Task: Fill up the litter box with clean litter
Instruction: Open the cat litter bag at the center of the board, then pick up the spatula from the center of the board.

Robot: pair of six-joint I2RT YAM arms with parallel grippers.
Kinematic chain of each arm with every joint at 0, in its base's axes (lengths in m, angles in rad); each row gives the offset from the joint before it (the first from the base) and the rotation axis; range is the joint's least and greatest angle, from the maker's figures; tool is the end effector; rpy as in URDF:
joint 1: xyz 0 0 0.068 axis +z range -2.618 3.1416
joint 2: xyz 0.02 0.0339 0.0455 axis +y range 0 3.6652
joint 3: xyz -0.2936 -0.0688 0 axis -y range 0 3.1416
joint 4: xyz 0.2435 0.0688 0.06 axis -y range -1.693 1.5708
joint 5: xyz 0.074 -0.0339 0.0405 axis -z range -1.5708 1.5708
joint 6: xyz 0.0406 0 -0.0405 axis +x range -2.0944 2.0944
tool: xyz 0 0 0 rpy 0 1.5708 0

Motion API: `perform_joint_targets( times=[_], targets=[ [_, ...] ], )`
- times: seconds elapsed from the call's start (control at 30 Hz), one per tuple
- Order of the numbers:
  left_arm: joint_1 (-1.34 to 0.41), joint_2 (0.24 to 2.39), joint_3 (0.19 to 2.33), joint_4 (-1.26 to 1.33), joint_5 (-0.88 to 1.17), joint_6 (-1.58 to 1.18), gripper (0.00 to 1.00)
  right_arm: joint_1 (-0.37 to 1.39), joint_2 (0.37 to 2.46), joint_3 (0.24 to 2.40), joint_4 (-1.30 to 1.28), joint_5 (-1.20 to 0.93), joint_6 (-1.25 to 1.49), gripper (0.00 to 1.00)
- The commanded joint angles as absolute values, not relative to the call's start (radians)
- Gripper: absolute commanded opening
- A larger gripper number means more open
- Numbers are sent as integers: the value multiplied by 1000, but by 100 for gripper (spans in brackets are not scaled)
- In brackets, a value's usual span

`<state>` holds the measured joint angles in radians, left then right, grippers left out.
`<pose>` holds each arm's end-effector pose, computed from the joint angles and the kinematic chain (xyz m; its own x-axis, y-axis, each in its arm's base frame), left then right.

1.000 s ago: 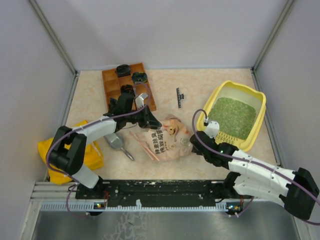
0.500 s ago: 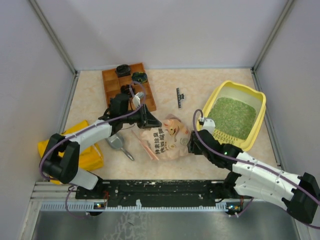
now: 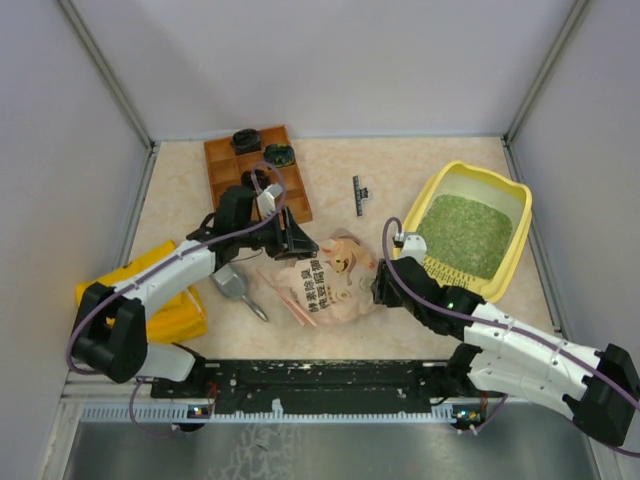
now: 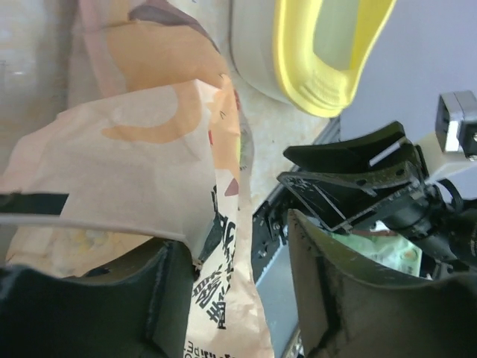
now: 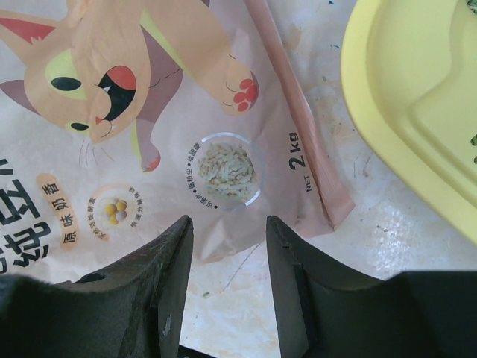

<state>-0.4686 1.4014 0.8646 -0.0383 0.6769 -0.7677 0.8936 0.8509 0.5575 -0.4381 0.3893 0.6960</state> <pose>0.2554 -0.1578 0.2725 -0.9194 -0.1414 -0.3672 0.2537 0.5002 -0.8279 0.1122 0.1150 0.2467 -0.6700 0.1133 -0.7336 -0.1491 0.9476 0.2826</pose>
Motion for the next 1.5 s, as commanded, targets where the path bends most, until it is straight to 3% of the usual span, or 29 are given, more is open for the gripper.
perform_joint_targets(
  times=[0.0,0.17,0.37,0.57,0.83,1.47],
  targets=[
    [-460,1350,927,-209,525,-657,60,890,829,612,-397,405,670,44],
    [-453,1320,977,-388,306,-654,68,889,826,614,-387,400,658,44],
    [-451,1274,1045,-639,-77,-803,69,890,827,610,-399,399,639,44],
    [-449,1230,1106,-876,-248,-882,72,889,827,610,-413,389,614,45],
    [-449,1193,1051,-1006,-220,-994,64,890,828,617,-404,377,621,45],
    [-450,1237,753,-805,-64,-1108,57,890,850,602,-405,341,633,44]
  ],
)
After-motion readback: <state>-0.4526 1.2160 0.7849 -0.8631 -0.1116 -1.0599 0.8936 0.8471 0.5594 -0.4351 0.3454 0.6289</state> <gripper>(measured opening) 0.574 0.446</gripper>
